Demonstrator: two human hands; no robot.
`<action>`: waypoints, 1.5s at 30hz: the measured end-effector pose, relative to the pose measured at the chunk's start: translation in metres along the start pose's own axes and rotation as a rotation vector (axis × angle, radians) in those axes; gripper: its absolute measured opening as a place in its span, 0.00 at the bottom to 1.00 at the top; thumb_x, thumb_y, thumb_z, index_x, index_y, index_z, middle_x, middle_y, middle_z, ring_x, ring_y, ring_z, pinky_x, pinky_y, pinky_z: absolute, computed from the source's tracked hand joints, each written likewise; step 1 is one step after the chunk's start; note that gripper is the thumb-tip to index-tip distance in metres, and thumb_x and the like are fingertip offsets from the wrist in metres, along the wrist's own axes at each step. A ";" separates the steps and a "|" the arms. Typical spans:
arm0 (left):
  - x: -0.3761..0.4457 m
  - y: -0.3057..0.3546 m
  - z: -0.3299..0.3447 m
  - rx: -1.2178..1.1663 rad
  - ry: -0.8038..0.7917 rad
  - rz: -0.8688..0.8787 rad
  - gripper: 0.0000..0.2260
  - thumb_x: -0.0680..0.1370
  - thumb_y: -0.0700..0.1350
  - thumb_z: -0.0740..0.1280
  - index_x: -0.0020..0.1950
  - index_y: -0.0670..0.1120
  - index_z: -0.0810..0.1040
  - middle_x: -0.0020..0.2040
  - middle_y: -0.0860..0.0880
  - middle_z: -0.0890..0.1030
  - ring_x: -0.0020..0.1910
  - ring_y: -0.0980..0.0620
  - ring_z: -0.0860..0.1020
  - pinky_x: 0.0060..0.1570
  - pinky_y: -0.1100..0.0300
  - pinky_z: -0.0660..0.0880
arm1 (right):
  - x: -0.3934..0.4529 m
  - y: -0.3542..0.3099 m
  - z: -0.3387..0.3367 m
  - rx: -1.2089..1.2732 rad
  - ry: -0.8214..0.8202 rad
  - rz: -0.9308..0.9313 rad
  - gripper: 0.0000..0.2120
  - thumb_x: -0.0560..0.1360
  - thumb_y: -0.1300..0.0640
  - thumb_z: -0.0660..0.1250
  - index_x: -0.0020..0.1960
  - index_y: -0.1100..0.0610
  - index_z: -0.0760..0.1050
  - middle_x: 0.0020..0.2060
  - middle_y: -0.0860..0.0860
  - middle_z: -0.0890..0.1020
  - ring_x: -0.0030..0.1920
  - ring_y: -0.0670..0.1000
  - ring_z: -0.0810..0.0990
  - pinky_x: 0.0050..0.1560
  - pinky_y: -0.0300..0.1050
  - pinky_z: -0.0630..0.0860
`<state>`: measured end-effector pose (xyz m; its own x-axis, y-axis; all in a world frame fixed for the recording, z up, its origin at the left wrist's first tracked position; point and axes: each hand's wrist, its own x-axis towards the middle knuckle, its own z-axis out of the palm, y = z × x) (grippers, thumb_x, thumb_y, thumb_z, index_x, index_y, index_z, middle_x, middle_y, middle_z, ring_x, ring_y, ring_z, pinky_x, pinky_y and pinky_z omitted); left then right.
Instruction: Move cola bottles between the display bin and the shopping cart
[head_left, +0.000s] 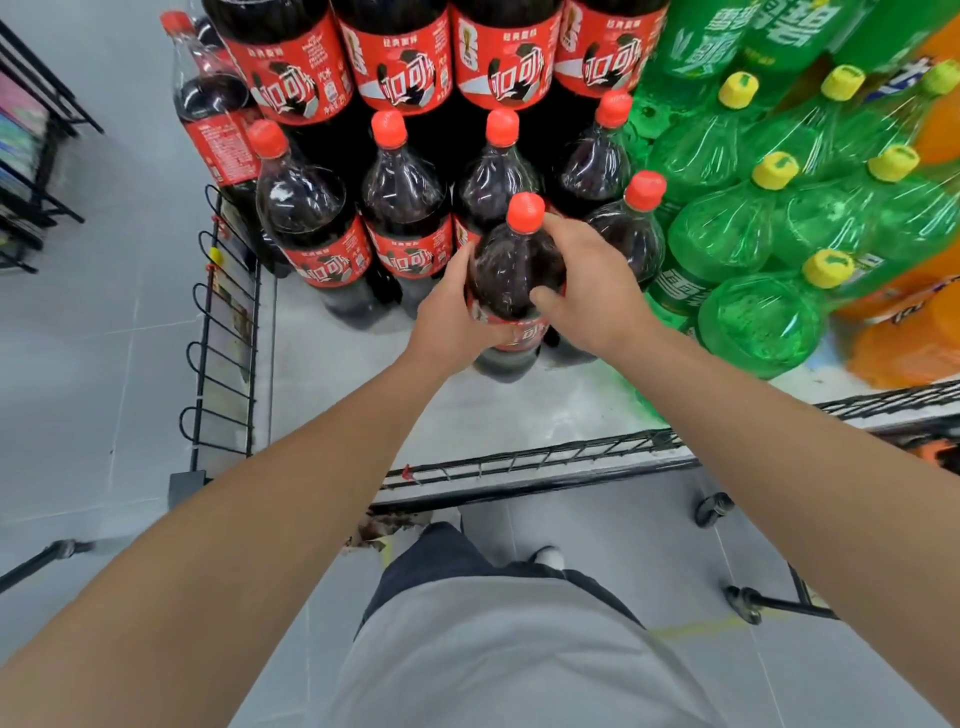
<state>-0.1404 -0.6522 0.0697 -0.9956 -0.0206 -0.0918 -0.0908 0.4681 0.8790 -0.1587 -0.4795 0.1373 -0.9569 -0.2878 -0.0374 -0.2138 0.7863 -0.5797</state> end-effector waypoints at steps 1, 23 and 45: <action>-0.002 0.004 -0.002 0.030 0.010 -0.015 0.45 0.66 0.51 0.82 0.78 0.53 0.63 0.62 0.65 0.74 0.62 0.63 0.72 0.59 0.69 0.68 | -0.004 0.000 -0.001 -0.011 -0.001 -0.003 0.35 0.75 0.61 0.71 0.80 0.56 0.63 0.75 0.57 0.71 0.74 0.57 0.70 0.74 0.51 0.66; -0.179 0.056 -0.020 0.800 -0.008 0.126 0.28 0.79 0.52 0.68 0.76 0.43 0.67 0.72 0.43 0.72 0.69 0.39 0.70 0.64 0.46 0.72 | -0.150 0.002 -0.014 -0.627 -0.147 -0.214 0.38 0.79 0.41 0.65 0.82 0.55 0.56 0.80 0.55 0.63 0.81 0.60 0.55 0.81 0.58 0.54; -0.353 0.126 0.179 0.859 -0.327 0.447 0.31 0.80 0.54 0.66 0.80 0.46 0.62 0.79 0.44 0.63 0.76 0.42 0.63 0.74 0.51 0.60 | -0.461 0.121 -0.077 -0.596 -0.133 0.220 0.36 0.81 0.42 0.60 0.84 0.53 0.51 0.82 0.52 0.58 0.83 0.58 0.49 0.82 0.57 0.47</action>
<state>0.2046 -0.4274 0.1288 -0.8666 0.4934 -0.0741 0.4642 0.8517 0.2432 0.2413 -0.2098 0.1475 -0.9664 -0.1205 -0.2270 -0.1243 0.9922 0.0025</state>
